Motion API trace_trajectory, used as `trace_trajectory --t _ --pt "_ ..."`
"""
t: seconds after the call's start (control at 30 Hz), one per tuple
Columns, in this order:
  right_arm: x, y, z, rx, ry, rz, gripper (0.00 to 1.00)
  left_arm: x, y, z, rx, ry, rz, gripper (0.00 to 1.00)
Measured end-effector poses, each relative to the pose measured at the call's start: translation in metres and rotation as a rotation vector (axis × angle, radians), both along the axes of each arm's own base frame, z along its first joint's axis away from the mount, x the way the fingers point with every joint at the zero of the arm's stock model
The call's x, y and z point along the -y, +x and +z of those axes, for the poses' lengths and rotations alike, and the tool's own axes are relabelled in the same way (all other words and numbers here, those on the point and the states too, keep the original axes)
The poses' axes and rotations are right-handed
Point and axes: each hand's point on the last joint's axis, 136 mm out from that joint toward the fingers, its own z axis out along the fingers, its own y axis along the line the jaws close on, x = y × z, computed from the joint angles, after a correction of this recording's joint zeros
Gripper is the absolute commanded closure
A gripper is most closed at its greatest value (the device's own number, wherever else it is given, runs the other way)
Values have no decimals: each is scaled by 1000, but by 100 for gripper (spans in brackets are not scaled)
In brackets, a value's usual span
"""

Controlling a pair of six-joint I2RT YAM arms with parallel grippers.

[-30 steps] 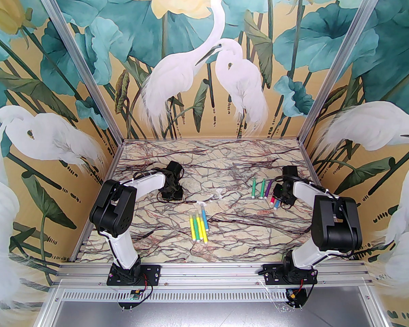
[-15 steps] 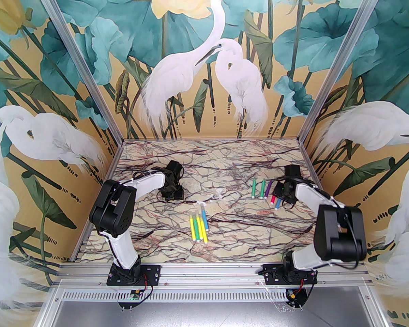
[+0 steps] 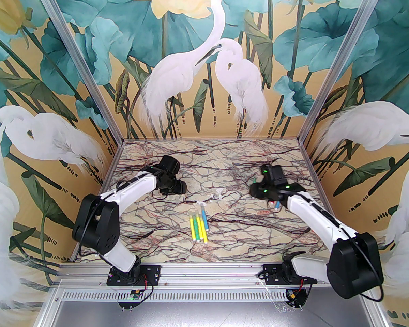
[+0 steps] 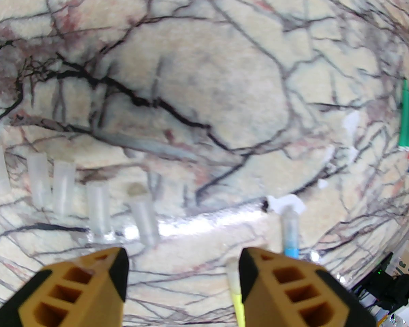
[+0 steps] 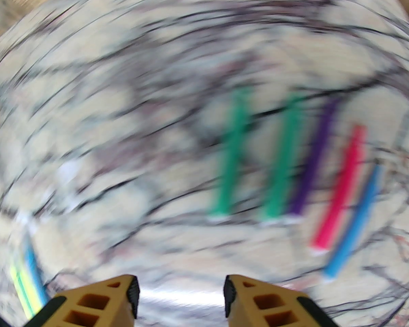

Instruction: Open the pen caps

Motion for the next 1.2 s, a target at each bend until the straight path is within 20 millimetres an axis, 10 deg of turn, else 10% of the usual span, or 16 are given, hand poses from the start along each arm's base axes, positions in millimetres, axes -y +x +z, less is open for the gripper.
trace_trajectory --t 0.23,0.5,1.2 --pt "-70 -32 8 -33 -29 197 50 -4 -15 11 59 -50 37 29" --pt "-132 -69 -29 -144 -113 356 51 -13 -33 14 96 -80 69 29" --pt "-197 -72 -75 -239 -177 433 59 -29 -52 5 134 -105 114 29"
